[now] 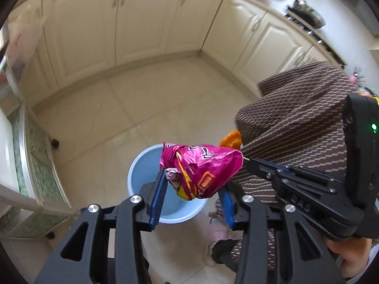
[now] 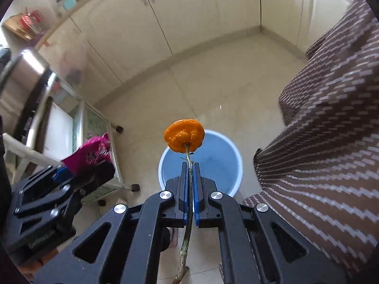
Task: Collect trash
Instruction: 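Carry the pink bag over the blue bin and open the left tool, then grasp the white plastic bag with the right tool while the left grasps a yellow wrapper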
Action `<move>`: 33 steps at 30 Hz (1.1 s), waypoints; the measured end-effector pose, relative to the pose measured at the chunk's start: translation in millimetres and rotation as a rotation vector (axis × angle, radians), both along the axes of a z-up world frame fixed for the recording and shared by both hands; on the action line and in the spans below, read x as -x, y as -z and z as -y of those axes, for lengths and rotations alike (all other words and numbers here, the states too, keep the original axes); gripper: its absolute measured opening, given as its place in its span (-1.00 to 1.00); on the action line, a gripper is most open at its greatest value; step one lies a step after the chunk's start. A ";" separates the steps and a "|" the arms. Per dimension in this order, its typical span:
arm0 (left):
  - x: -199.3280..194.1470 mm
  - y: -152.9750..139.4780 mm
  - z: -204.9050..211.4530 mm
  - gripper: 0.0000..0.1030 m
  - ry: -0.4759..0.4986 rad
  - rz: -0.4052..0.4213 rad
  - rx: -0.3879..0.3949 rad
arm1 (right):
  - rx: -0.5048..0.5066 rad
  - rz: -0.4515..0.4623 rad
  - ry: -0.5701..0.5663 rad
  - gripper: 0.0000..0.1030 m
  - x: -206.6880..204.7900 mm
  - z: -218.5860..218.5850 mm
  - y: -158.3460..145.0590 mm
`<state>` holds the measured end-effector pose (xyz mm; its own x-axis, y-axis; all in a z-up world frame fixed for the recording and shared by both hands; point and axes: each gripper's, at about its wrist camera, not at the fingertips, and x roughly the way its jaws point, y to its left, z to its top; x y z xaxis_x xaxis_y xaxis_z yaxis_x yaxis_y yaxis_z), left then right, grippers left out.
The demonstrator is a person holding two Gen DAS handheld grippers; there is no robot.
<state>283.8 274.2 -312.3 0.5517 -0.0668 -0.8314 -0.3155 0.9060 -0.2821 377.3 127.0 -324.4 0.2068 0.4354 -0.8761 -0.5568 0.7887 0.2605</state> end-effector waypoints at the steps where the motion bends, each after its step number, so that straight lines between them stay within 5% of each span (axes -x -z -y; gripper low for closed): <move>1: -4.2 8.9 -5.9 -0.21 -0.004 -0.016 0.005 | -0.008 -0.007 -0.003 -0.87 -5.6 -4.6 5.3; 6: -22.9 33.8 -20.3 -0.21 -0.015 -0.061 0.020 | 0.031 0.021 -0.012 -0.38 -27.4 -18.2 27.3; 17: -45.8 49.6 -10.7 -0.20 0.020 -0.076 0.025 | 0.174 0.241 0.030 -0.04 -10.6 -13.8 12.8; 23: -48.4 26.0 -6.6 -0.08 0.018 -0.032 0.002 | 0.139 0.358 0.058 0.03 -0.6 -6.7 -25.9; 28: -35.1 -7.4 -3.3 0.21 -0.006 0.017 -0.044 | 0.107 0.391 0.073 0.07 7.8 6.3 -51.4; 33: -13.2 -46.7 4.7 0.22 -0.017 0.082 -0.072 | 0.061 0.426 0.077 0.08 24.2 18.9 -84.0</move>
